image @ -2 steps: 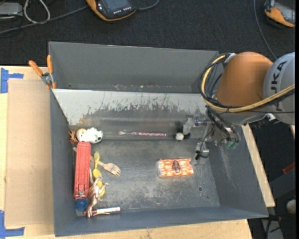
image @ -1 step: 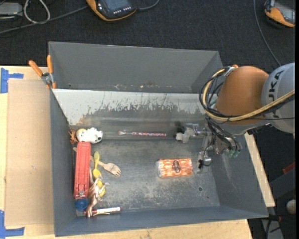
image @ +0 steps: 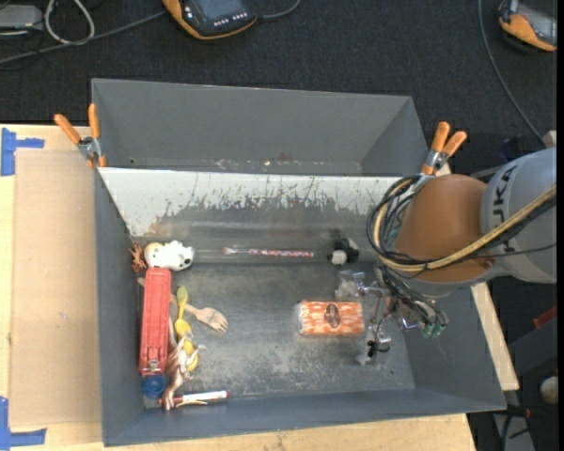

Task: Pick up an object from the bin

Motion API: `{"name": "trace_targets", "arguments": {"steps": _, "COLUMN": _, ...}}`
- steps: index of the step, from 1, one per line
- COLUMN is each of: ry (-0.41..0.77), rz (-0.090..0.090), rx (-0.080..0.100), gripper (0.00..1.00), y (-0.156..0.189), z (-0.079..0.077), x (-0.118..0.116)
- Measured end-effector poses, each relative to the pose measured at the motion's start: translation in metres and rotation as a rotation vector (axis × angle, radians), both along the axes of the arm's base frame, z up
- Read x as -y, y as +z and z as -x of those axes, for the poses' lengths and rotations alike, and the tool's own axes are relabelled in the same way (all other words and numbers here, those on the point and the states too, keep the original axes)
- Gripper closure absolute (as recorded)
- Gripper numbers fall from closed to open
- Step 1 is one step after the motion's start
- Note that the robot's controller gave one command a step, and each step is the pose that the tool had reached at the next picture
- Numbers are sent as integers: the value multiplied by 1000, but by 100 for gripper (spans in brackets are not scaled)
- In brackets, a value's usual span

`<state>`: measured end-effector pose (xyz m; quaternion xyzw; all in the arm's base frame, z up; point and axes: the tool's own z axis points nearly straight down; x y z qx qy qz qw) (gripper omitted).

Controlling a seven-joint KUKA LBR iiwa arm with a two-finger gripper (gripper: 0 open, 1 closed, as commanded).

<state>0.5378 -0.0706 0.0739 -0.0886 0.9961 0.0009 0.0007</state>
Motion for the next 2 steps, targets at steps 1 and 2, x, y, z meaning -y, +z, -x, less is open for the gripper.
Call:
{"name": "trace_targets", "arguments": {"steps": 1, "ry": -6, "rz": 2, "rx": 2, "gripper": 100, "y": -5, "z": 4, "x": -9}}
{"name": "trace_targets", "arguments": {"steps": 2, "ry": -6, "rz": 2, "rx": 2, "gripper": 100, "y": -5, "z": 4, "x": -10}}
